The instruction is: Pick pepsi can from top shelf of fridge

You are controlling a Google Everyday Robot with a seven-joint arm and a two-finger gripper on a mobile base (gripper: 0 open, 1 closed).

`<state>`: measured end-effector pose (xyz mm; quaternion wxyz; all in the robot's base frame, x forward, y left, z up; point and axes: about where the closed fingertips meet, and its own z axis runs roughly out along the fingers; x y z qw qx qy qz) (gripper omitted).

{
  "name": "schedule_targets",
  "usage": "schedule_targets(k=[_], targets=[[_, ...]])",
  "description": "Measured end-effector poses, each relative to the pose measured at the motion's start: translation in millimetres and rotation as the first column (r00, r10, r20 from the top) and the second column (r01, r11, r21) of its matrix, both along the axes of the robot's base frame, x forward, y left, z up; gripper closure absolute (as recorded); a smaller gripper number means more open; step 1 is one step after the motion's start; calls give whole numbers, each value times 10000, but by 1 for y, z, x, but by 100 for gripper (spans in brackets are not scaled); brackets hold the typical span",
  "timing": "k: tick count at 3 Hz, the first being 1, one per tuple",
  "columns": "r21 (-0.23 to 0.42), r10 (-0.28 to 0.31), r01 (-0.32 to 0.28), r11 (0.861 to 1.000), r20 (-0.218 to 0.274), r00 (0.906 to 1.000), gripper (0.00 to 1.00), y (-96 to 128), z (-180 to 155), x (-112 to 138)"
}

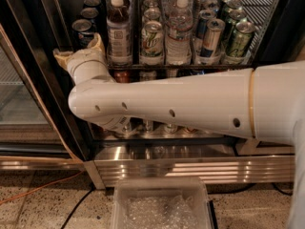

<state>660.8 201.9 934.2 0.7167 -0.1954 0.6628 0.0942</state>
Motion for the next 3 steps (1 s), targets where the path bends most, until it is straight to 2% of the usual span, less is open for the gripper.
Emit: schedule_targets(k=[3], targets=[[-146, -376, 377, 9992, 56, 9993, 30, -6, -6, 4]])
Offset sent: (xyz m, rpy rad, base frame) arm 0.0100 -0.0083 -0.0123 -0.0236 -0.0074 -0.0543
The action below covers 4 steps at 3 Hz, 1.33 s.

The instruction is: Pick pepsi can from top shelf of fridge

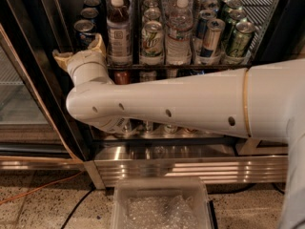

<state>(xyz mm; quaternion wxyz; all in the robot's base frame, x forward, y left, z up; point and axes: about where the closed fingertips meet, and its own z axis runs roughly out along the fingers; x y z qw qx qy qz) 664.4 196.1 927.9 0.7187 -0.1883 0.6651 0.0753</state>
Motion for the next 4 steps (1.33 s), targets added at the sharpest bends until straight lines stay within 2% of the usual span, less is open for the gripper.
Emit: schedule_targets(k=[3, 4], targets=[[-96, -262, 262, 9996, -53, 9996, 34, -3, -6, -4], [-96, -262, 262, 9996, -53, 9996, 17, -3, -6, -4]])
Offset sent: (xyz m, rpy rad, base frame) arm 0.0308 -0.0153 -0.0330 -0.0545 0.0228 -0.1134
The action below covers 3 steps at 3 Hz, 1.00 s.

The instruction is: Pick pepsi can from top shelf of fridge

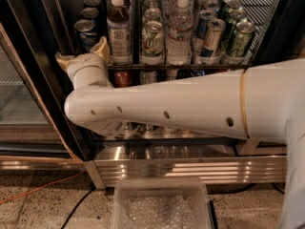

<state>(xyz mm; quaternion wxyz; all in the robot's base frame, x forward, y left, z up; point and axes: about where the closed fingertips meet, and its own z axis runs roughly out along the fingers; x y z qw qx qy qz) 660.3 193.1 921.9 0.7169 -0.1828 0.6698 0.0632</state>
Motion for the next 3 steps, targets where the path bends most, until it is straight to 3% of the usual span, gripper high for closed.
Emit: schedule_targets(k=[2, 3], targets=[[3, -2, 2, 10000, 8, 10000, 35, 0, 0, 0], [15, -36, 36, 10000, 126, 9999, 36, 3, 3, 2]])
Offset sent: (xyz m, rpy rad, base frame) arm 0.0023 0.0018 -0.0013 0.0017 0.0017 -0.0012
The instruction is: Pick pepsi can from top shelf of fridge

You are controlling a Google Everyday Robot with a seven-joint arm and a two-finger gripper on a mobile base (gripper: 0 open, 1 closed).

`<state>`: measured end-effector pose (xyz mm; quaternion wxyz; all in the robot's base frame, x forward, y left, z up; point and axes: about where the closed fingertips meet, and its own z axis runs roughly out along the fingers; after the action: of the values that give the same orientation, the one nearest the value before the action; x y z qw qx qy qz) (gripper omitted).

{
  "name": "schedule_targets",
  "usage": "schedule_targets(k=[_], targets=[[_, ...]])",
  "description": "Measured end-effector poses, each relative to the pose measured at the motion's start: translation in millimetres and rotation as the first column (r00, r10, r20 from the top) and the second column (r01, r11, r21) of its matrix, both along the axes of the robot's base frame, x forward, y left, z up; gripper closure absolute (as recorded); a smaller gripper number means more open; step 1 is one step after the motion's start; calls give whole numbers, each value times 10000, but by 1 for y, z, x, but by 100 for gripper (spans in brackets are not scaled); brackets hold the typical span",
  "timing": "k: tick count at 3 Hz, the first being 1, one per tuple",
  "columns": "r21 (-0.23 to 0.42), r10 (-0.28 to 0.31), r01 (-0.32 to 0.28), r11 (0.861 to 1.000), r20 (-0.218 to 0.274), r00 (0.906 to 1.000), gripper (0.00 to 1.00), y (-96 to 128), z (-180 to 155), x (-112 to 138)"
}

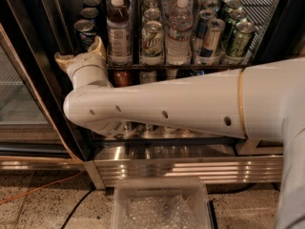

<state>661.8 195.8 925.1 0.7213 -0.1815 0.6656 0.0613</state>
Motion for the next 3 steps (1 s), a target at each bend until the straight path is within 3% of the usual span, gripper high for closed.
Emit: schedule_targets(k=[3], targets=[[-126, -145, 148, 9998, 238, 9996, 36, 4, 1, -5]])
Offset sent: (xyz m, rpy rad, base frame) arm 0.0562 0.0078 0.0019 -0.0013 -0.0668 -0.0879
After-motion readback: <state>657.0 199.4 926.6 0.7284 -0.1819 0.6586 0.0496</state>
